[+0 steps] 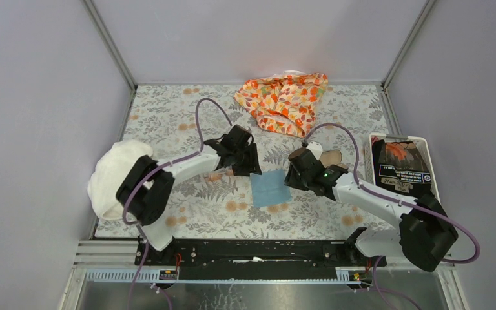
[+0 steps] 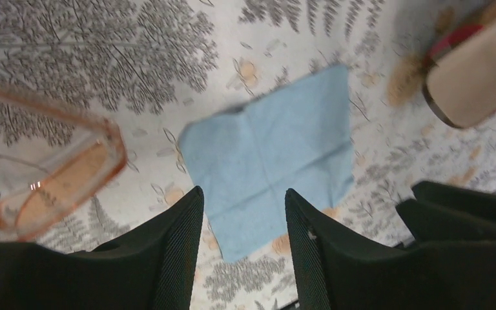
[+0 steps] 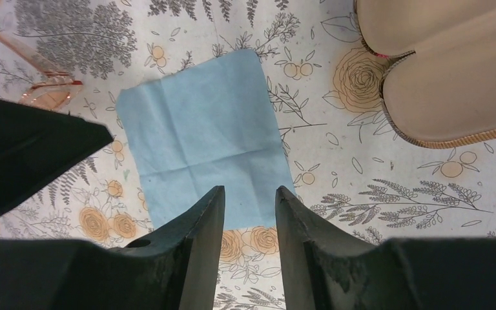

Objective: Organize the sunglasses
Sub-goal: Move the sunglasses to the center of the board, then fold the glasses cleaning cloth at the center of the board.

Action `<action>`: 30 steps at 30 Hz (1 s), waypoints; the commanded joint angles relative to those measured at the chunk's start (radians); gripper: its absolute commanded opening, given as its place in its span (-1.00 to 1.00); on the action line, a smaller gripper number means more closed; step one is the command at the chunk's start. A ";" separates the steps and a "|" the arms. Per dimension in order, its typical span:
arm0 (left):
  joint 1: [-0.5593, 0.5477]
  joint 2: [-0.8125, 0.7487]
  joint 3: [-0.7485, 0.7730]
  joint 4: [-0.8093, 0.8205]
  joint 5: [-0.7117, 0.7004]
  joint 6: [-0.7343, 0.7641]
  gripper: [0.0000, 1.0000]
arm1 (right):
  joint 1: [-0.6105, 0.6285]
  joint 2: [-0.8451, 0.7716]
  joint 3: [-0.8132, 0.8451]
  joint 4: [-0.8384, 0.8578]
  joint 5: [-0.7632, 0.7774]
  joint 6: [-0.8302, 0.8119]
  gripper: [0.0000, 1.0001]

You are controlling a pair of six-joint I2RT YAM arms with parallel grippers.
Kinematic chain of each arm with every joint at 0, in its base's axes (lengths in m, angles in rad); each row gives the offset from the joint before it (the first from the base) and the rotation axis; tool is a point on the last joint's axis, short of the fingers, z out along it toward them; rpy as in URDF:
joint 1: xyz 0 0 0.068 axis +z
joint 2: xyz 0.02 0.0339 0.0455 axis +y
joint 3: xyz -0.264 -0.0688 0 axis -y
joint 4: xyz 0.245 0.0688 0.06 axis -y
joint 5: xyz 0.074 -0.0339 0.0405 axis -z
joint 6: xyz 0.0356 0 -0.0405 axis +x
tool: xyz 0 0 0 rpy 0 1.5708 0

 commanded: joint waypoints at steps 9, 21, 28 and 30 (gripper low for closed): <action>0.077 0.125 0.019 0.062 -0.144 0.010 0.05 | 0.007 0.048 -0.002 0.046 -0.007 -0.019 -0.16; 0.180 0.071 0.005 0.035 -0.111 0.108 0.04 | 0.006 0.082 0.006 0.038 -0.022 -0.066 -0.16; 0.034 -0.045 -0.047 0.015 -0.036 0.077 0.14 | 0.005 0.123 0.011 0.026 -0.081 -0.060 -0.15; -0.003 -0.089 -0.091 0.015 -0.028 0.047 0.16 | 0.004 0.108 -0.027 0.044 -0.089 -0.048 -0.15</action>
